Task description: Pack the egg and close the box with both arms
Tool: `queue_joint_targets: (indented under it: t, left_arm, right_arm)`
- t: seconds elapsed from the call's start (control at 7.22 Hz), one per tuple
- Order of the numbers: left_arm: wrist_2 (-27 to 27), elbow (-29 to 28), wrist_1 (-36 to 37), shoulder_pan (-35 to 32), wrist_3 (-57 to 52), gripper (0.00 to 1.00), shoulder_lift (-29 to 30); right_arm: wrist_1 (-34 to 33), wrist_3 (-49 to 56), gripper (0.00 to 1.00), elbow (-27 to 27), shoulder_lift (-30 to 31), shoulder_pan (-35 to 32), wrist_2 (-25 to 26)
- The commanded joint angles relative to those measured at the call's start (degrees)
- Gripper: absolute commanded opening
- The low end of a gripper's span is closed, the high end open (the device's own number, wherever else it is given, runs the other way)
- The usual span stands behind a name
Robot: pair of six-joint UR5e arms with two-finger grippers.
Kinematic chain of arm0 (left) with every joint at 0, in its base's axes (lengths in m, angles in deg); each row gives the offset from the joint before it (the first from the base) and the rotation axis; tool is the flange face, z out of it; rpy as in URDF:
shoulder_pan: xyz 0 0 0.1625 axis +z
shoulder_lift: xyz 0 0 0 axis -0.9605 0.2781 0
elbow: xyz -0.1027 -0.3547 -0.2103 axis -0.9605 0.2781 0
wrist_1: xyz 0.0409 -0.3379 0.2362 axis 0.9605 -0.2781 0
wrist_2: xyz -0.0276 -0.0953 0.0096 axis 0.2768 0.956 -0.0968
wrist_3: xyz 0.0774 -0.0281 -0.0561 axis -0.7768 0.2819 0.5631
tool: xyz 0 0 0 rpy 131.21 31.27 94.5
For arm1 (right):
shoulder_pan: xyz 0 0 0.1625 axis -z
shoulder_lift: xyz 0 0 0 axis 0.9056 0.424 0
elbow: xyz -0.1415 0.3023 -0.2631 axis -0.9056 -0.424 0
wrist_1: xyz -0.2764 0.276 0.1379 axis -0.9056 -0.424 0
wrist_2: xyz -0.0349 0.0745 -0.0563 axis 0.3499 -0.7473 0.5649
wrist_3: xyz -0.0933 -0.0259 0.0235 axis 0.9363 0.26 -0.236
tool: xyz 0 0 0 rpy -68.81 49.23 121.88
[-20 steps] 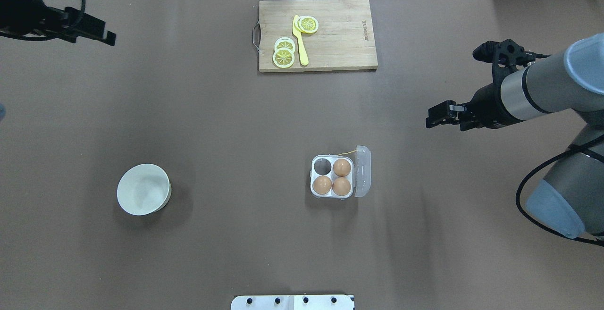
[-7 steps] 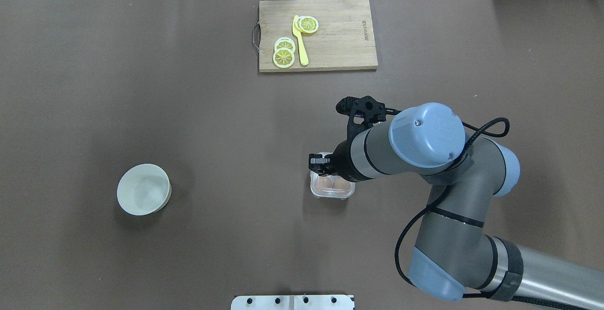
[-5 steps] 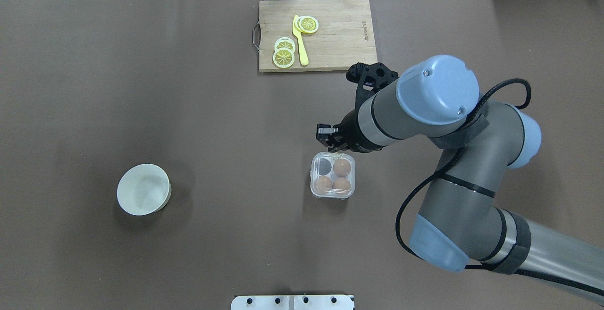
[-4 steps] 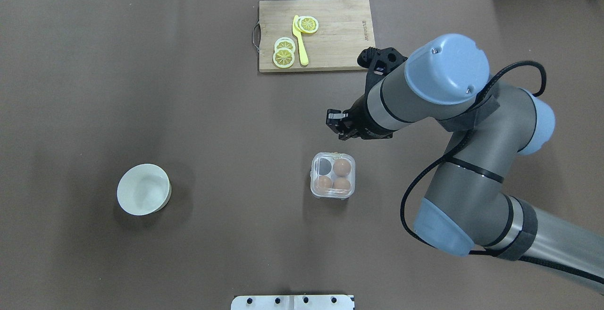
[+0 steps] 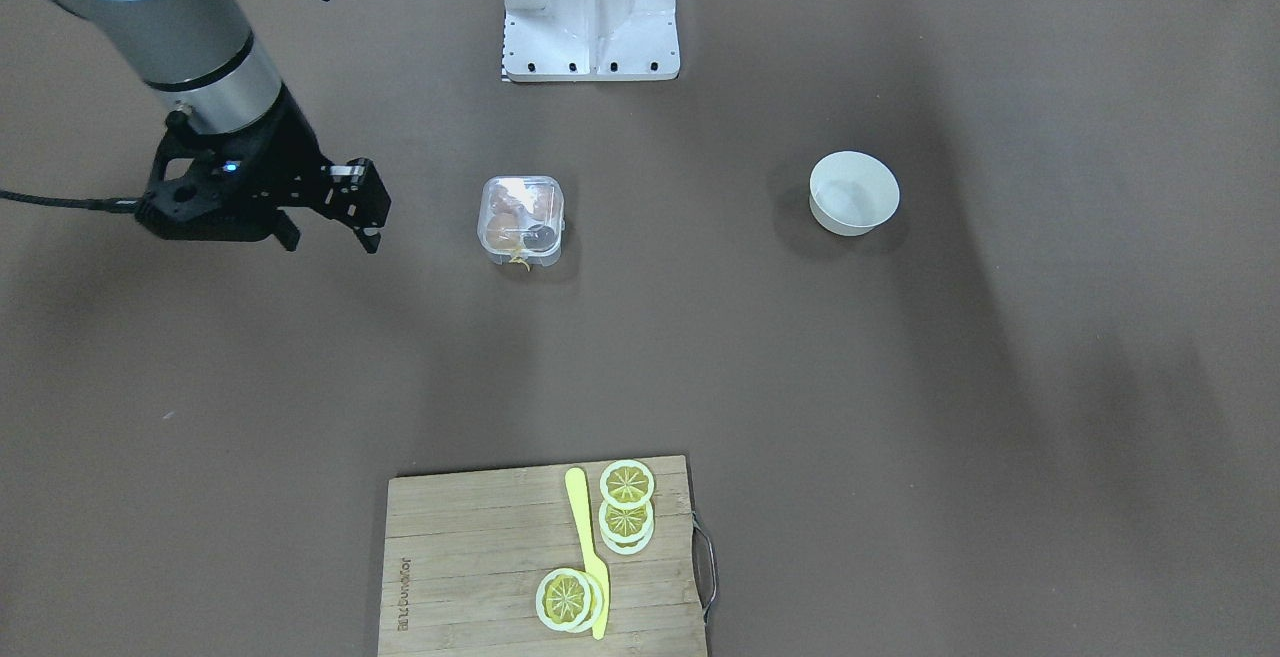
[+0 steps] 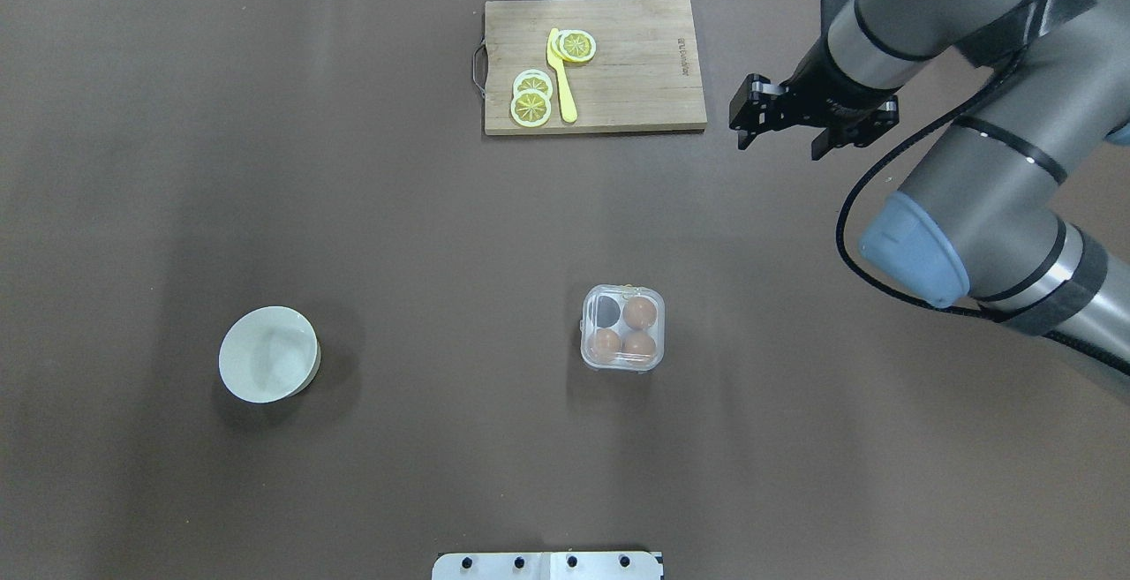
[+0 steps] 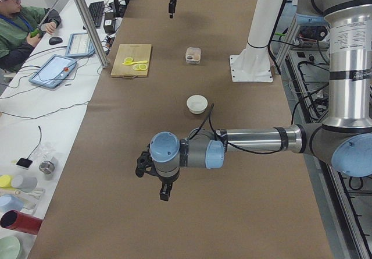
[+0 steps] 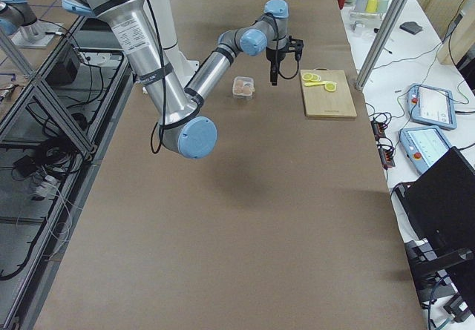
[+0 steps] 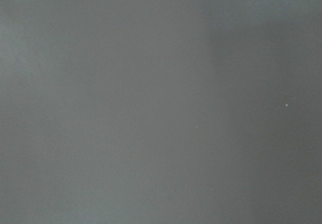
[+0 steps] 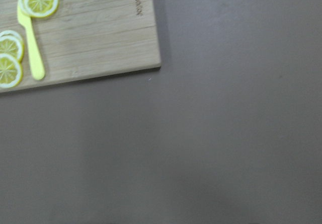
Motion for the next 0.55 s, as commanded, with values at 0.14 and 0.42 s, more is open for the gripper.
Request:
queue_joint_targets:
  t: [0.14, 0.42]
  left_arm:
    - [0.1, 4.76, 1.36, 0.03, 9.41, 0.97, -1.74]
    - [0.19, 7.84, 5.39, 0.12, 11.02, 0.97, -1.3]
  right_arm:
    - [-0.38, 23.39, 1.0, -10.07, 2.69, -13.51, -7.14]
    - [-0.3, 37.72, 1.0, -16.49, 5.4, -20.81, -8.57]
